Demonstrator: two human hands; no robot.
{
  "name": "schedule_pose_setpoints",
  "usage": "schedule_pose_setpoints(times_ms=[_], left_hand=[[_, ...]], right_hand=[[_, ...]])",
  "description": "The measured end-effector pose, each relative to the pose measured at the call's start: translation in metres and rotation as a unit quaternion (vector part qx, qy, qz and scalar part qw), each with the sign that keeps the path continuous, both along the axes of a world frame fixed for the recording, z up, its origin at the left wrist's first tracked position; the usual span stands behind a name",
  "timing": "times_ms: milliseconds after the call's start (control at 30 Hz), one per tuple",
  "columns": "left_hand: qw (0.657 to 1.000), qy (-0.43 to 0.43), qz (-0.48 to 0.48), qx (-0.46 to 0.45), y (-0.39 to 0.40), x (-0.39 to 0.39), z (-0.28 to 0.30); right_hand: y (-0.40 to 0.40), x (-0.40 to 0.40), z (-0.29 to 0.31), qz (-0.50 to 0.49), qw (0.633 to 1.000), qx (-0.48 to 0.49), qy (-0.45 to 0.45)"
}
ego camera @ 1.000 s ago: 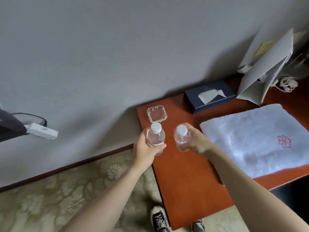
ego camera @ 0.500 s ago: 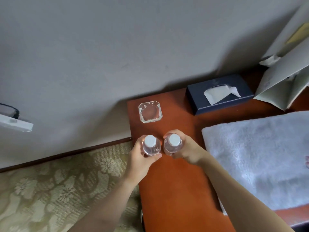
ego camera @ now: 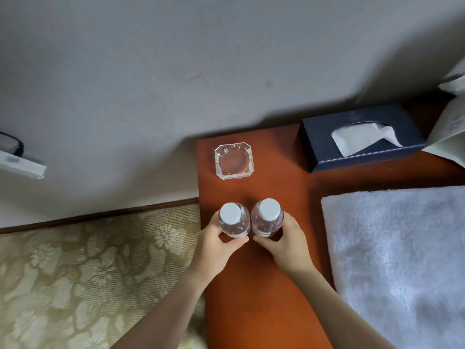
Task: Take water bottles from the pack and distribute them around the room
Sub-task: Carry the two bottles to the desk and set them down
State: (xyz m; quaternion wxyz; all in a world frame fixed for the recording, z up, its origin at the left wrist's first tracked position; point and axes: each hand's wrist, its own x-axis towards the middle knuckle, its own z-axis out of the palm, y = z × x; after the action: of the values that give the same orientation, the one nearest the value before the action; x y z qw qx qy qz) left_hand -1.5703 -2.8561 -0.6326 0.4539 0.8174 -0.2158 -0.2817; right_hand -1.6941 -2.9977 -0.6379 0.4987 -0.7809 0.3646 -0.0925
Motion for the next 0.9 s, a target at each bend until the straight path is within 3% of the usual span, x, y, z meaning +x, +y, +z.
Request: schedule_pose_setpoints(times_ms=[167,367,700,900], left_hand=[[1.000,-0.018,0.013,-0.015,-0.012,0.015,-0.009],[0.998,-0.037,0.039,-0.024,-0.028,0.035,-0.013],[0.998,-0.043,0.024,-0.025,-0.028,0.039,-0.014],[1.000,-0.006,0.000,0.004,-0.024,0.034,0.006]], right_hand=[[-0.017,0.023,-0.004,0.026,0.995,-0.090,0.015],[-0.036,0.047,-0.006,0.046,0.994,-0.102,0.017],[-0.049,0.053,0.000,0.093,0.992,-0.072,0.050],[-0.044,0.045,0.005,0.071,0.996,0.008,0.056]])
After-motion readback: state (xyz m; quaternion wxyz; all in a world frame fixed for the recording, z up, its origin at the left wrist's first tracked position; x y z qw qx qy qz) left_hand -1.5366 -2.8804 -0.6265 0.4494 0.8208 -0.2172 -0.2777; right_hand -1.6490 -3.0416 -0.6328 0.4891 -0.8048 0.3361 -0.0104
